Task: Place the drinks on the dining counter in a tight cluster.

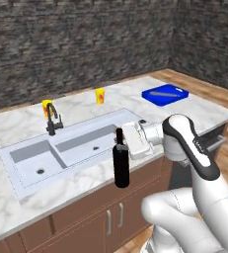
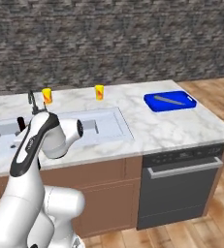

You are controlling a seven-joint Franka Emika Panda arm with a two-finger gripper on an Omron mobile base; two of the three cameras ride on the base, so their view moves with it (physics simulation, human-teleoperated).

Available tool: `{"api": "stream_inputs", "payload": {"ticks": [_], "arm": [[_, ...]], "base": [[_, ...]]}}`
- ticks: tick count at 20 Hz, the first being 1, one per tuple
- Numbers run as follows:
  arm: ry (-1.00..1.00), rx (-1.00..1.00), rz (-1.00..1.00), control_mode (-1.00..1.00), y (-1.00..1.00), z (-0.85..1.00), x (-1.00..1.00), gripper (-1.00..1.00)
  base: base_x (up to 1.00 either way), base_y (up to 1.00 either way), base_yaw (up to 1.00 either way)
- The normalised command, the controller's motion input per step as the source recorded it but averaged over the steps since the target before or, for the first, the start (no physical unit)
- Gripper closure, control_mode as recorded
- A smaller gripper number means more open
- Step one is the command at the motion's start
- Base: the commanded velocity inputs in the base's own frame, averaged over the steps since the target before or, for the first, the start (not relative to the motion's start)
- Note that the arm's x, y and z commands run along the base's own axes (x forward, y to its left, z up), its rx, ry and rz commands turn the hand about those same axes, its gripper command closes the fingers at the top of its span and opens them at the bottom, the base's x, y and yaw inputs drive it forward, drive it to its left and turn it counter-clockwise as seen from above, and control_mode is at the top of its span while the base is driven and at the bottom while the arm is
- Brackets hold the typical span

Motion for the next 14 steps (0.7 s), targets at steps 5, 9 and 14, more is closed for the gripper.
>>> {"api": "stream_inputs", "payload": {"ticks": [5, 9, 14], "arm": [[0.0, 0.0, 0.0, 1.0, 0.0, 0.0, 0.0, 1.0], [0.0, 0.0, 0.0, 1.0, 0.0, 0.0, 0.0, 1.0], [0.0, 0.0, 0.0, 1.0, 0.0, 0.0, 0.0, 1.0]], "base": [[0.49, -0.4, 0.19], [0.43, -0.41, 0.22], [0.4, -0.41, 0.23]]}}
